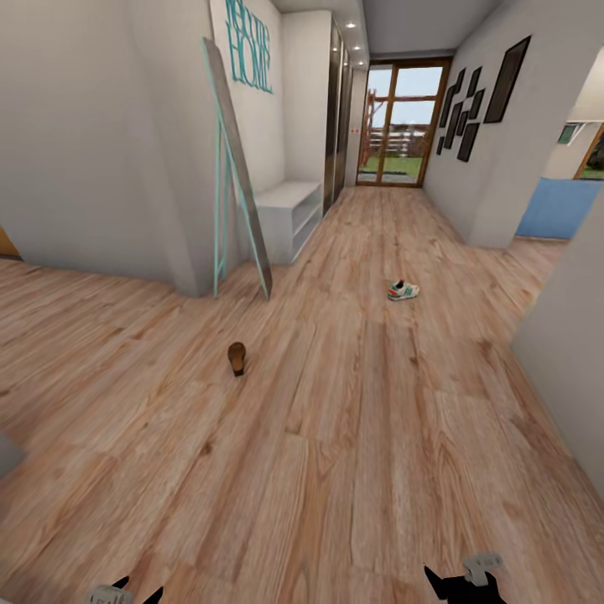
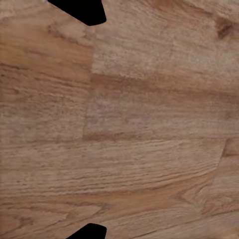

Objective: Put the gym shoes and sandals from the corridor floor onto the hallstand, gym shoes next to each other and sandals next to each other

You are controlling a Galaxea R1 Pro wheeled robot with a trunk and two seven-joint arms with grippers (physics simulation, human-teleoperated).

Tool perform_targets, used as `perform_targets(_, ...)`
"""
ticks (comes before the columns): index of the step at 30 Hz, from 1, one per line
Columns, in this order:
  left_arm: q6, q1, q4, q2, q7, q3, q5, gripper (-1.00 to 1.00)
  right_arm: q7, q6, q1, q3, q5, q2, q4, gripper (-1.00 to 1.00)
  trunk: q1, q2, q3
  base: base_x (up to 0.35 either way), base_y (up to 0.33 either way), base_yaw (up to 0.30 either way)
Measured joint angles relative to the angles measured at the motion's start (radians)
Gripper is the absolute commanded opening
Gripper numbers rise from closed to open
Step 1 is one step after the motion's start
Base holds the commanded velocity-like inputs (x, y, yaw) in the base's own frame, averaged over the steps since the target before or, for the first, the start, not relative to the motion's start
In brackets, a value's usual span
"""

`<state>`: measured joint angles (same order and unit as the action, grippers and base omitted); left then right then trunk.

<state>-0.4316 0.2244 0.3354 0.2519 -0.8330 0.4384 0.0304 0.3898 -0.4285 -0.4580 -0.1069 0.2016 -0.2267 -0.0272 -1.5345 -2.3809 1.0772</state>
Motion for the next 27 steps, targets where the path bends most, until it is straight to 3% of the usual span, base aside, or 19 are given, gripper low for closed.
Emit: perform_targets(27, 0.0, 0.0, 0.0, 0.0, 0.0, 0.001, -0.001, 1.0, 0.001, 0.0, 0.0, -0.002, -0.001, 0.004, 0.0, 1.0, 0.0, 0.0, 0.0, 0.337, 0.0, 0.0)
